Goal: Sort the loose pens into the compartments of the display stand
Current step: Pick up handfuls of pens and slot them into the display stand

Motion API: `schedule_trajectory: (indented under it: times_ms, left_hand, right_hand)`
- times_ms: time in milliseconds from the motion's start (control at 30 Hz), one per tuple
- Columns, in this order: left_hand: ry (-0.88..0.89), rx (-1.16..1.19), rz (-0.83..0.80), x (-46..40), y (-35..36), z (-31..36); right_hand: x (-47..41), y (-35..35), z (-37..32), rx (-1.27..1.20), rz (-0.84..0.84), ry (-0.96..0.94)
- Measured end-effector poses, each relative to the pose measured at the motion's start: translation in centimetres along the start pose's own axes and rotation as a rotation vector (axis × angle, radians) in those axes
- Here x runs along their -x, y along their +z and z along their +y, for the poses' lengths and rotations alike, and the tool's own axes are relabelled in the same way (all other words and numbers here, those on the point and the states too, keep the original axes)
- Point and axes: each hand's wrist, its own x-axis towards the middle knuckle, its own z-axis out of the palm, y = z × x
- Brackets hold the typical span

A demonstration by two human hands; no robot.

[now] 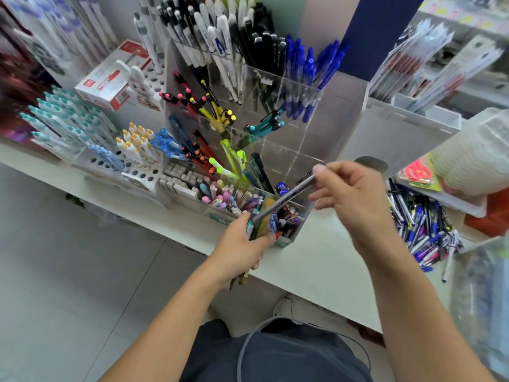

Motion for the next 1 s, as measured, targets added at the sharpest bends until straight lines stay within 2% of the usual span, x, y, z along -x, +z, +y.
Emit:
schedule_trajectory:
  times_ms: [100, 200, 367, 467, 533, 600, 667, 733, 800, 933, 1000]
  left_hand:
    - [-0.144, 0.421, -0.128, 0.6, 0.0, 0.2]
    - [-0.172, 0.607, -0.228, 1.0, 0.1, 0.6]
    - [-0.146, 0.636, -0.319, 1.3, -0.1, 0.7]
    - [-0.118, 0.614, -0.349, 1.4, -0.4, 0.7]
    - [-0.083, 0.510, -0.289, 1.5, -0.4, 0.8]
    - [-0.039, 0.385, -0.183, 1.5, -0.3, 0.7]
    - [0.032, 0.242, -0.103, 1.3, -0.2, 0.6]
    - [0.114, 0.083, -0.060, 1.2, -0.1, 0.7]
    - [0.155, 0.005, -0.052, 1.2, 0.1, 0.9]
    - [0.218, -0.109, -0.031, 1.2, 0.0, 0.8]
    - [0.210, -0.093, -0.039, 1.2, -0.3, 0.5]
  right_hand:
    - [-0.7, -1.9, -0.6, -0.005, 0.128, -0.184]
    - [-1.1, -2.2, 0.2, 0.203, 0.165, -0.344]
    - [-1.6, -0.8, 2.3, 0.560, 0.160, -0.531]
    - [-2.1, 0.7, 3.5, 0.841, 0.017, -0.491]
    - [-2.3, 1.5, 3.8, 1.027, -0.057, -0.442]
    - [-2.0, 1.9, 3.2, 0.944, -0.043, -0.447]
    - [-1.2, 2.2, 2.2, 0.721, -0.034, -0.420]
    - [-0.4, 2.9, 1.5, 0.564, -0.164, -0.265]
    - [0.0, 3.5, 1.6, 0.568, -0.265, -0.145]
    - [-0.8, 3.7, 2.0, 0.490, -0.286, -0.055]
    - [-1.0, 3.7, 1.9, 0.511, -0.338, -0.004]
